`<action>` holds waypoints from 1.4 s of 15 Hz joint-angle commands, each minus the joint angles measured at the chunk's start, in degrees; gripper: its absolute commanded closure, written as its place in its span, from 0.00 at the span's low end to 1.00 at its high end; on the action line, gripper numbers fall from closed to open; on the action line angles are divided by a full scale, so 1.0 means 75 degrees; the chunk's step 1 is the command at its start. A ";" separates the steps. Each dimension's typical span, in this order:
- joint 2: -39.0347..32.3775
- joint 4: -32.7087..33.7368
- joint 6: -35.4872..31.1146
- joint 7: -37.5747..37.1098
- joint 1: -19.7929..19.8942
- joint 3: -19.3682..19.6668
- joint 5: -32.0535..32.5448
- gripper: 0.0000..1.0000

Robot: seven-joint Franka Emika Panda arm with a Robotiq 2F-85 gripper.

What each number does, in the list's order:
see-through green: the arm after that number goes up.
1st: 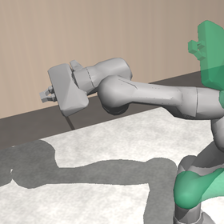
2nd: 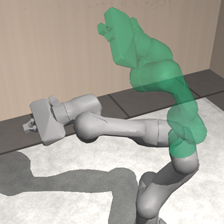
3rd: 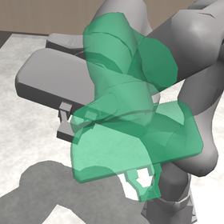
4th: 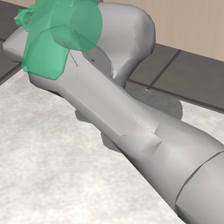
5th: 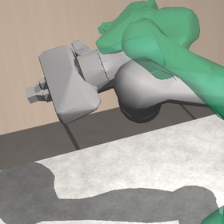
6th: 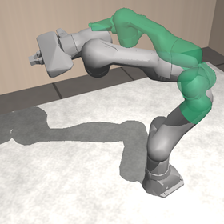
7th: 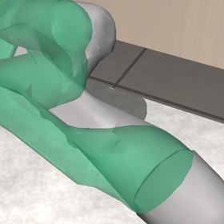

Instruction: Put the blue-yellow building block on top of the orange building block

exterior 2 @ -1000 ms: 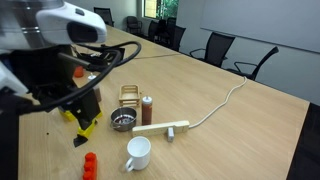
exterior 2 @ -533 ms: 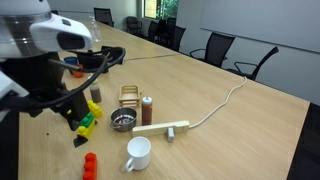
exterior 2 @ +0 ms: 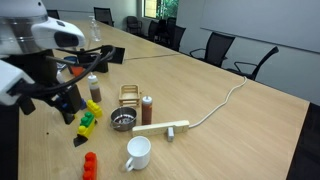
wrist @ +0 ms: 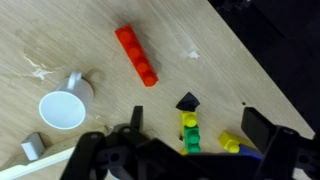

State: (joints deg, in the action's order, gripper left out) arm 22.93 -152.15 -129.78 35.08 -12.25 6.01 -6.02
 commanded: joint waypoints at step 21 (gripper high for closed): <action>-0.3081 0.1830 -0.1667 0.1667 -0.1319 -0.2680 0.0705 0.00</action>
State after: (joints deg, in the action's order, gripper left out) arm 5.53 -143.10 -140.47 42.65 -21.86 -11.88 -1.71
